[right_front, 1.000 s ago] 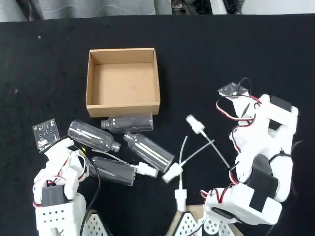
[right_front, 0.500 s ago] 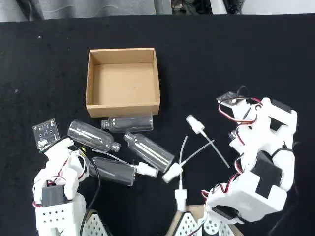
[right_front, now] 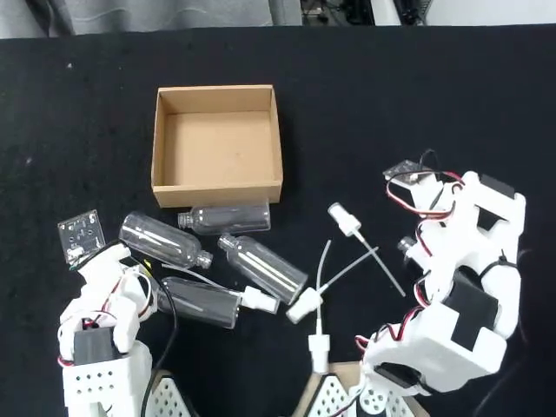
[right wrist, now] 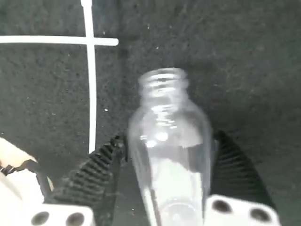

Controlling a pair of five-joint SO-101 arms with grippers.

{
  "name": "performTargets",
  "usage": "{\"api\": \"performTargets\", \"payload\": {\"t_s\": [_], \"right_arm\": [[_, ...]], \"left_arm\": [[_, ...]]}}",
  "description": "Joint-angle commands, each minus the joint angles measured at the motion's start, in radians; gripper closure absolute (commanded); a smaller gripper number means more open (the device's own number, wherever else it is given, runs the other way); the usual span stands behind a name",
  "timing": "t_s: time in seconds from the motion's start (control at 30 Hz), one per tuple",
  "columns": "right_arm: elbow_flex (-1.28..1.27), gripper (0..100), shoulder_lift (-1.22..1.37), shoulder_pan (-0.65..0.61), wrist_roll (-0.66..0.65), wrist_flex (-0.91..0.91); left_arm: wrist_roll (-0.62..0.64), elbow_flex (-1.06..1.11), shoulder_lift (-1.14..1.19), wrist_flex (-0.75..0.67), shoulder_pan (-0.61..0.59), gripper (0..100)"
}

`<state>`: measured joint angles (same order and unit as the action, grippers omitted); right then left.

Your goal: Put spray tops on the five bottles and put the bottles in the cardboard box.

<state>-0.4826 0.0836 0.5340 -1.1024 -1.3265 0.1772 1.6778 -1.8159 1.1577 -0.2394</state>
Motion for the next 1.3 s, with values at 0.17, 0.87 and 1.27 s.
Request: {"api": "performTargets", "payload": {"t_s": [0.17, 0.87, 1.27], "right_arm": [[0.081, 87.4, -0.012, 0.026, -0.011, -0.008], [0.265, 90.7, -0.025, -0.043, 0.072, -0.287], [0.203, 90.7, -0.312, -0.107, 0.245, -0.284]], "left_arm": [[-0.002, 0.022, -0.005, -0.002, -0.007, 88], [-0.002, 0.022, -0.005, -0.002, -0.007, 88], [-0.002, 0.022, -0.005, -0.002, -0.007, 88]]}}
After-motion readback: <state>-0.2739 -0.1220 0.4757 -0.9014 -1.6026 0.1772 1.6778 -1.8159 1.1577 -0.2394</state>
